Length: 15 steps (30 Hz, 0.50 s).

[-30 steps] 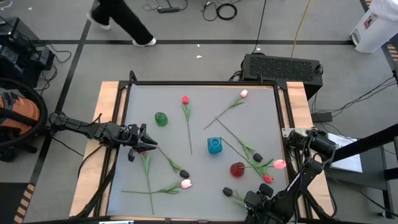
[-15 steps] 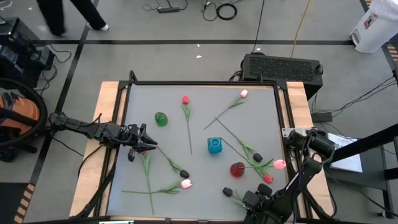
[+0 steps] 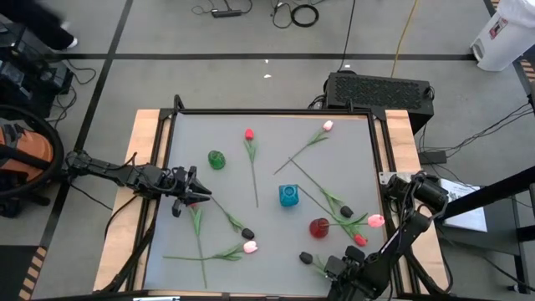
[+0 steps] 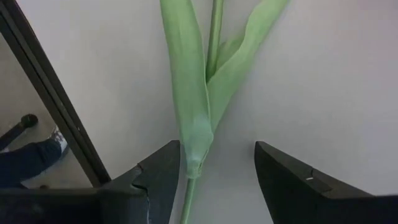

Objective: Sort flowers into vase by color
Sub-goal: Put the bottom black tulip into the green vase

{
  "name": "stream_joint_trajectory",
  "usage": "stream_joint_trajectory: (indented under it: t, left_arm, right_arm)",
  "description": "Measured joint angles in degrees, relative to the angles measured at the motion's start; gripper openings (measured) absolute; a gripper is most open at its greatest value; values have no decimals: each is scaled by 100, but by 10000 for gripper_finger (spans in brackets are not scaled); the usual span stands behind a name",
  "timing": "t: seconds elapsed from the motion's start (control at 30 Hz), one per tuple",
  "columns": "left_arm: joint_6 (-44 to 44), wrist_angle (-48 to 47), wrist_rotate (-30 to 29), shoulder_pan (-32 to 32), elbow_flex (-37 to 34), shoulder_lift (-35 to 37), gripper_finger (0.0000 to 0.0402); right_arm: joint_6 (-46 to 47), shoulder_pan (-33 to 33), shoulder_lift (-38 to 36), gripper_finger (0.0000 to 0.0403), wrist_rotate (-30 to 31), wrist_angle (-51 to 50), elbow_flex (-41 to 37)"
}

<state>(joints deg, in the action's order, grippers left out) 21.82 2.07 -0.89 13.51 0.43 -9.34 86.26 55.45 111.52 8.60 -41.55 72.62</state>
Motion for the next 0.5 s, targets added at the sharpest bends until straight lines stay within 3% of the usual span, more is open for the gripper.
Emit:
stream_joint_trajectory:
  t: [0.23, 0.5]
  left_arm:
    - [0, 0, 0, 0, -1, 0, 112]
    - [0, 0, 0, -1, -1, 0, 112]
  right_arm:
    - [-1, -1, 40, 189, -120, 2, 0]
    - [-1, -1, 42, 107, -148, -13, 0]
